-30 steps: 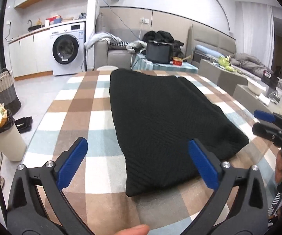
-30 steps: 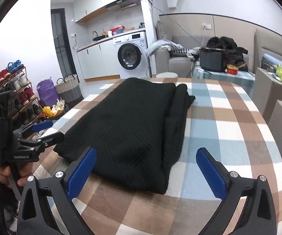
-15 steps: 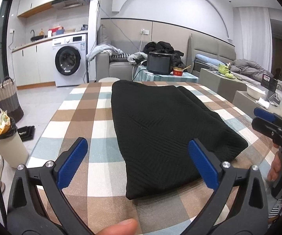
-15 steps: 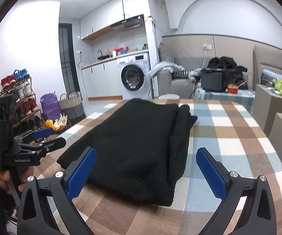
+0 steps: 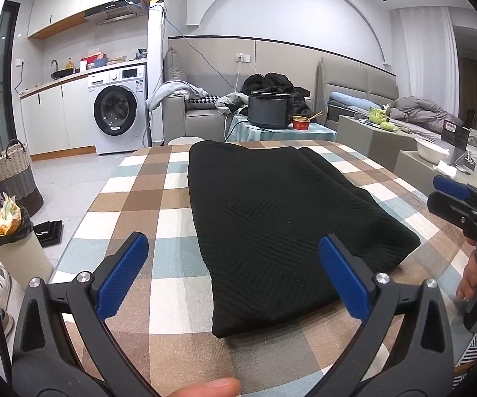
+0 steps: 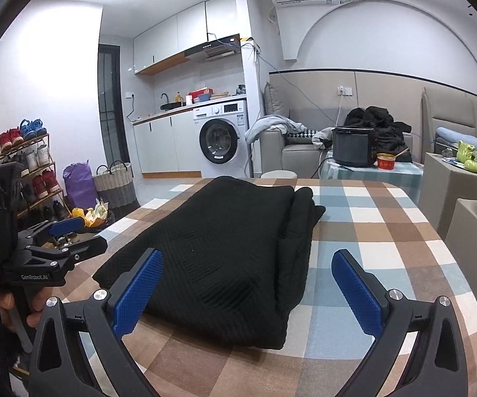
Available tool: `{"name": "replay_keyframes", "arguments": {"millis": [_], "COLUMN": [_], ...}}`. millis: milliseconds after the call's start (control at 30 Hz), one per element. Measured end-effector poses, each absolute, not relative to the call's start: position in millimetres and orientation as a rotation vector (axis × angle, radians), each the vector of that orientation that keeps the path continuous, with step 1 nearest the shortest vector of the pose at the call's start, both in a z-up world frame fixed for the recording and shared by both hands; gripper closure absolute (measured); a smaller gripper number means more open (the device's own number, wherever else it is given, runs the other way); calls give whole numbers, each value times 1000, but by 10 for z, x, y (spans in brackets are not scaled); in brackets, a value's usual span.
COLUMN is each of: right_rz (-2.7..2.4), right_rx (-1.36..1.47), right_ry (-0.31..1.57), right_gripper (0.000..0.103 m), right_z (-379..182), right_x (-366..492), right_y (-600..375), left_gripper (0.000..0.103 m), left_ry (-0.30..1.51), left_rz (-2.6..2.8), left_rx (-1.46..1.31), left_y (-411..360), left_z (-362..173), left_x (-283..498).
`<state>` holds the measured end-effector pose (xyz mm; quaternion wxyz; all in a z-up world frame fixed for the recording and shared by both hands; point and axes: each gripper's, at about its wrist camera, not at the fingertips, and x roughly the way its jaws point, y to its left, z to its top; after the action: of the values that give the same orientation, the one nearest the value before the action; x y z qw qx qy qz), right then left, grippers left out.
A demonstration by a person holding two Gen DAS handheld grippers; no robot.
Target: Fold small clothes
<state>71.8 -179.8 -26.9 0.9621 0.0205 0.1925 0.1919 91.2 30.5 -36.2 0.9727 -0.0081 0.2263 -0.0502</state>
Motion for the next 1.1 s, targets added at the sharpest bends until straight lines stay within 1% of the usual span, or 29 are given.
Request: {"name": "replay_keyframes", "arguments": {"millis": [267, 1100], "right_rz": [383, 396], "right_rx": [-24, -5], "right_ry": [367, 376], "right_gripper": [0, 0], "right_z": [-257, -264], "right_x": [644, 673], "right_y": [-1685, -1717], "left_gripper": [1, 1], "left_ry": [455, 461], "left_rz": [-95, -100], "left_rx": [-16, -16], "left_y": [348, 356], "left_z": [-357, -354], "left_x": [914, 896]}}
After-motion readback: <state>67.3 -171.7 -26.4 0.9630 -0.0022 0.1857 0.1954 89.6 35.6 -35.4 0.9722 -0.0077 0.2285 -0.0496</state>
